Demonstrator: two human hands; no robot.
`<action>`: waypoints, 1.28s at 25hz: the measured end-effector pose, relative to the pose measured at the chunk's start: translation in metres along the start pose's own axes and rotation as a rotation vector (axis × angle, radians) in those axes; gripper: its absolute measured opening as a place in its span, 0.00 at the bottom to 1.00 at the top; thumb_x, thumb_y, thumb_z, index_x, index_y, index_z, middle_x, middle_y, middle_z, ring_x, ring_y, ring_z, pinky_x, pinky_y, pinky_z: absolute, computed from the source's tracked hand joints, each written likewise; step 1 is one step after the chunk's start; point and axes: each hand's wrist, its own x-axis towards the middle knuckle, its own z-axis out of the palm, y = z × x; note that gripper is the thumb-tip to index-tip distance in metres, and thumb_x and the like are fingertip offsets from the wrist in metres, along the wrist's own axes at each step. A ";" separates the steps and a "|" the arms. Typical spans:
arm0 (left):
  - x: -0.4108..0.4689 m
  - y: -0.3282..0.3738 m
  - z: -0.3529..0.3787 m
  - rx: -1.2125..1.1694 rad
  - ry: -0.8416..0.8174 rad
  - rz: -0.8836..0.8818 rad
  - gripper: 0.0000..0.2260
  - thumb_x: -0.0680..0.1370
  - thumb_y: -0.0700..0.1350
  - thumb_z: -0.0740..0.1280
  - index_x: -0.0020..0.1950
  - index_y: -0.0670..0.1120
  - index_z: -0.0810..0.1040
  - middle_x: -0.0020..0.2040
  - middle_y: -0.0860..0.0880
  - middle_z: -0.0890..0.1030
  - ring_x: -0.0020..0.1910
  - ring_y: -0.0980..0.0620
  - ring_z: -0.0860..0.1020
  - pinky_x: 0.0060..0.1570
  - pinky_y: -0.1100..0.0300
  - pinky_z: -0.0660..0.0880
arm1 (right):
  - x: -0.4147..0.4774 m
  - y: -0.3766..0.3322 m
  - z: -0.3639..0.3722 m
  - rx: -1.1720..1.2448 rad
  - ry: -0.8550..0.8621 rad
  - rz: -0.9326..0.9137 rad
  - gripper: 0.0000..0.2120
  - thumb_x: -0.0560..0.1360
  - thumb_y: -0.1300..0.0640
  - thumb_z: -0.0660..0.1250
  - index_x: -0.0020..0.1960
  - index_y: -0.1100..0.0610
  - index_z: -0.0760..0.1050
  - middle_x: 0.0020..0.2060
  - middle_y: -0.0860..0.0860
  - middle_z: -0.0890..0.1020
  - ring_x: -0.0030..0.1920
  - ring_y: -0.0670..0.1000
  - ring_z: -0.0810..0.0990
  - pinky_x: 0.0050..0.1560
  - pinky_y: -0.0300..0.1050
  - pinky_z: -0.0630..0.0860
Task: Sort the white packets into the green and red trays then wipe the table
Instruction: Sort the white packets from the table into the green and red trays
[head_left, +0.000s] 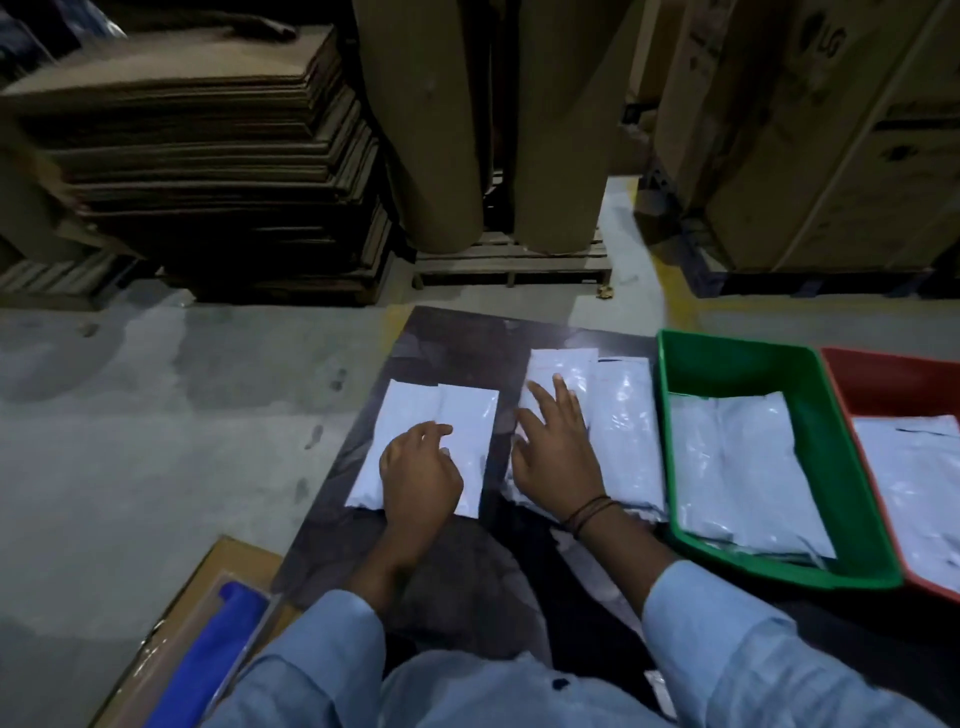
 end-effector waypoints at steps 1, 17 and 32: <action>0.004 -0.017 -0.005 0.001 -0.011 -0.014 0.15 0.76 0.39 0.65 0.60 0.50 0.80 0.60 0.50 0.82 0.59 0.43 0.79 0.63 0.48 0.72 | 0.006 -0.013 0.008 -0.002 -0.016 -0.015 0.16 0.72 0.60 0.63 0.59 0.61 0.78 0.71 0.62 0.71 0.75 0.69 0.60 0.74 0.66 0.59; 0.051 -0.110 0.004 0.202 -0.454 -0.051 0.25 0.82 0.58 0.59 0.78 0.51 0.64 0.79 0.47 0.64 0.74 0.43 0.67 0.73 0.47 0.66 | 0.043 -0.057 0.136 -0.022 -0.537 0.309 0.28 0.80 0.48 0.60 0.78 0.54 0.60 0.79 0.61 0.54 0.78 0.65 0.50 0.78 0.58 0.50; 0.047 -0.122 0.006 0.242 -0.328 -0.028 0.35 0.75 0.67 0.61 0.75 0.46 0.70 0.75 0.37 0.68 0.67 0.34 0.73 0.62 0.41 0.76 | -0.002 -0.053 0.141 -0.087 -0.558 0.211 0.31 0.75 0.38 0.58 0.75 0.51 0.66 0.78 0.61 0.57 0.77 0.67 0.56 0.72 0.65 0.59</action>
